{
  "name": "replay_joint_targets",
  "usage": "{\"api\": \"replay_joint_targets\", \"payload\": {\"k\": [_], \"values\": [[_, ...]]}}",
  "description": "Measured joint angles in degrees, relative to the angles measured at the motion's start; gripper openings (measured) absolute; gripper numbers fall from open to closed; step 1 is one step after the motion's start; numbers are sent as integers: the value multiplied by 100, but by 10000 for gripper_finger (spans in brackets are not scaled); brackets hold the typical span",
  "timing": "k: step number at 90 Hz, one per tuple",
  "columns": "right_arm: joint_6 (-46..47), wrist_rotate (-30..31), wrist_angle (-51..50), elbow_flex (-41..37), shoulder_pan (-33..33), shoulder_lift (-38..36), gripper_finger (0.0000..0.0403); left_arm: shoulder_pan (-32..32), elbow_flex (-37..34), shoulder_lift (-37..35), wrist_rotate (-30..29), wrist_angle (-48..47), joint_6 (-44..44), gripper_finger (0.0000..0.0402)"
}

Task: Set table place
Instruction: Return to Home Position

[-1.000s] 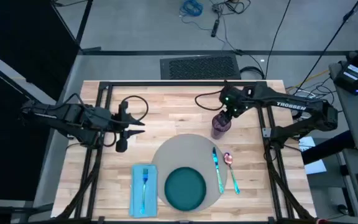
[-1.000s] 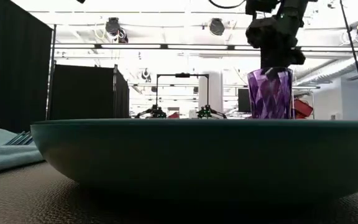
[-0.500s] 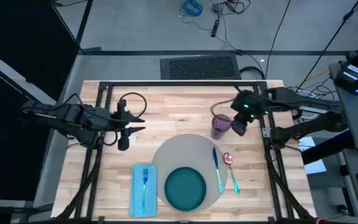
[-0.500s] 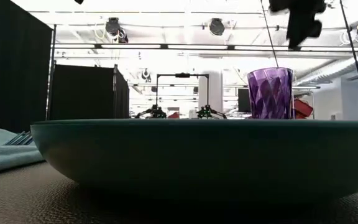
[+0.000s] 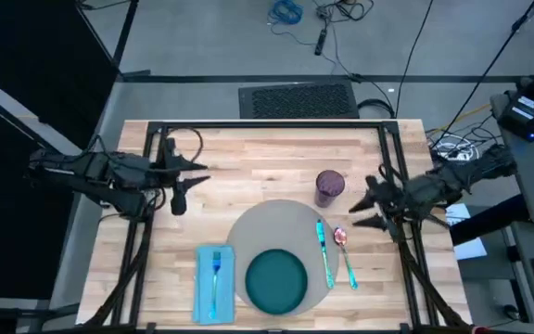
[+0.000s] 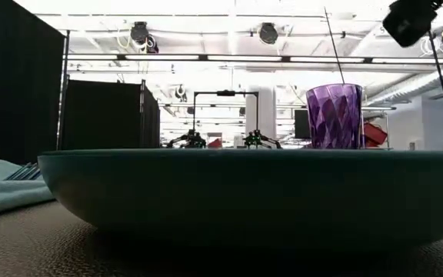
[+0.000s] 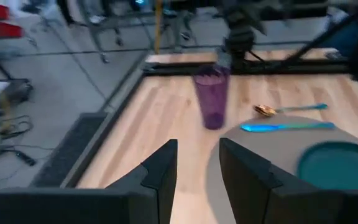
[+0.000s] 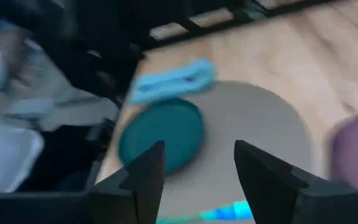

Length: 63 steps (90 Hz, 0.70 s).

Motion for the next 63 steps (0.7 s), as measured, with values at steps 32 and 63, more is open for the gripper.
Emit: {"api": "replay_joint_targets", "payload": {"k": [32,63], "values": [[-1348,-934,2390,-1522,509,-1147,176,97,-1741,-1641,-487,2425,1050,105],[-1961,252,2670,-1888,456,-1271,176,571,-4354,-2474,563,5556,1206,105]]}}
